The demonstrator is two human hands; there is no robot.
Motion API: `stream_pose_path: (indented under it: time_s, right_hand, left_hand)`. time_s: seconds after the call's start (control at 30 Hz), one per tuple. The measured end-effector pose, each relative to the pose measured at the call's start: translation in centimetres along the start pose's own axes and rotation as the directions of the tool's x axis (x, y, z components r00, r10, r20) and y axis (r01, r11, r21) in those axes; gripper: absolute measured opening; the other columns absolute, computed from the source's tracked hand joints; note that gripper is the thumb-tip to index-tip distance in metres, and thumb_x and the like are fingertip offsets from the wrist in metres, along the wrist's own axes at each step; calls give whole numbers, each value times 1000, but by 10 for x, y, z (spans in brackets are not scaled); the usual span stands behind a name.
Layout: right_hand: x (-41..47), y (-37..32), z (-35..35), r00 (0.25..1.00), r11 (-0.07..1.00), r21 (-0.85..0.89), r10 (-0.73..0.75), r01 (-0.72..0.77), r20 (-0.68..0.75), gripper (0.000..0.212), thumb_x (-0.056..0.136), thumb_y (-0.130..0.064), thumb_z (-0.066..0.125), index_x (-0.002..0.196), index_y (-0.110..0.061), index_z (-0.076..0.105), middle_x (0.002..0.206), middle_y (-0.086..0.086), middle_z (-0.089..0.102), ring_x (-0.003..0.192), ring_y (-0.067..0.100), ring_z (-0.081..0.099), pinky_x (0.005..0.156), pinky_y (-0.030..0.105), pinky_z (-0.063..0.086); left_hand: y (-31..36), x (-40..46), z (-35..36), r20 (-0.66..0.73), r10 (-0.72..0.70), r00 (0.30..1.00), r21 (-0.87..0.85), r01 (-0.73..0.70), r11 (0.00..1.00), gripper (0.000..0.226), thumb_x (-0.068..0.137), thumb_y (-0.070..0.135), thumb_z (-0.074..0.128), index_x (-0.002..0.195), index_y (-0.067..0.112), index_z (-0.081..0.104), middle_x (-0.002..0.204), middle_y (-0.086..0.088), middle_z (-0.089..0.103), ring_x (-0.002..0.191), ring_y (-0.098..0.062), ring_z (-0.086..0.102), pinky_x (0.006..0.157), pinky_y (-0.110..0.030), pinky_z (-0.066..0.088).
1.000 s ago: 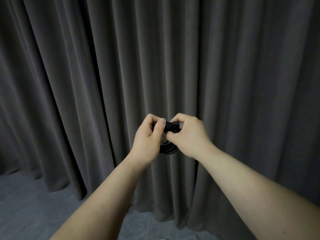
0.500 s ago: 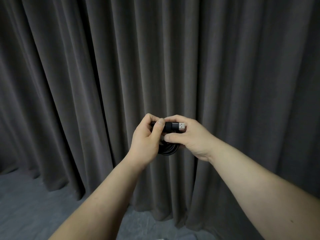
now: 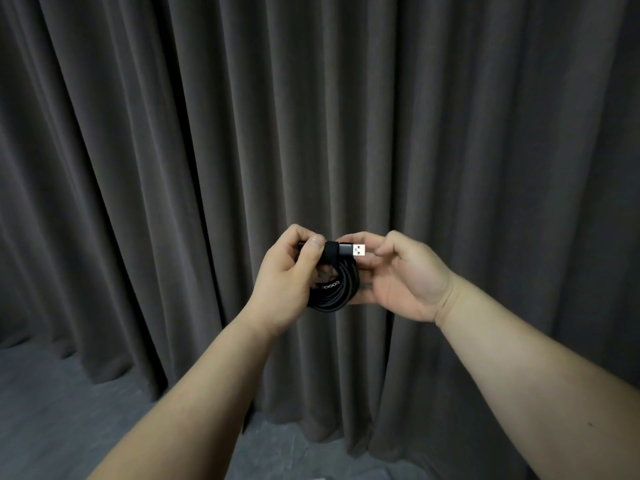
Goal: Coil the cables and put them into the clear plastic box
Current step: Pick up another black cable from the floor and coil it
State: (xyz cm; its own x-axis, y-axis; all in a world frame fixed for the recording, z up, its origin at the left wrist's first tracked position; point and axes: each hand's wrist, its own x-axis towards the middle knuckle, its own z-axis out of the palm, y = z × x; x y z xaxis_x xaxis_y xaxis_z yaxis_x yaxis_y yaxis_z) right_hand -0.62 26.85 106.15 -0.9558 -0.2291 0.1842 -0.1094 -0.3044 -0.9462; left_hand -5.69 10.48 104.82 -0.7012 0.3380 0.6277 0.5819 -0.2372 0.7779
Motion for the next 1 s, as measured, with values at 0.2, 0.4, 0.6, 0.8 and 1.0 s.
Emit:
stream_pose_path:
  time_s: [0.2,0.4,0.6,0.8,1.0]
  right_hand:
    - [4,2,7,994,985,-164,-65,50,-89,28,95,-2,34,101,-5,62,93,22,61,83,28,62,74,42,53]
    - [6,3,4,985,976,-187,-138,117,-105,23,85,2,51,80,-14,66,87,21,61,78,28,62,77,39,44]
    - [2,-3,5,986,955,-264,-156,135,-61,22,88,10,51,85,-10,61,72,6,62,67,14,60,60,24,49]
    - [-1,-7,4,992,974,-196,-123,116,-25,20,76,8,61,87,-7,61,75,8,65,67,14,63,59,25,52]
    - [-9,-13,3,999,987,-152,-44,44,7,20,79,12,56,84,-8,57,67,6,64,59,12,62,55,24,52]
  left_hand:
    - [8,-3,4,61,-18,998,-32,20,999,22,101,9,44,79,8,48,62,0,51,47,-2,48,55,-16,48]
    - [7,0,-2,121,-39,992,-46,45,998,22,102,11,43,81,8,47,60,1,54,45,-6,51,54,-24,41]
    - [5,1,-6,126,-31,992,-30,35,999,21,98,14,48,78,14,51,67,-4,44,47,-8,36,45,-17,30]
    - [13,1,-5,124,-31,992,-23,34,999,21,88,22,53,68,26,57,64,1,46,50,-9,36,46,-17,33]
    - [19,0,-4,202,-24,979,42,16,999,21,85,20,56,65,27,59,60,-1,50,48,-6,41,48,-16,35]
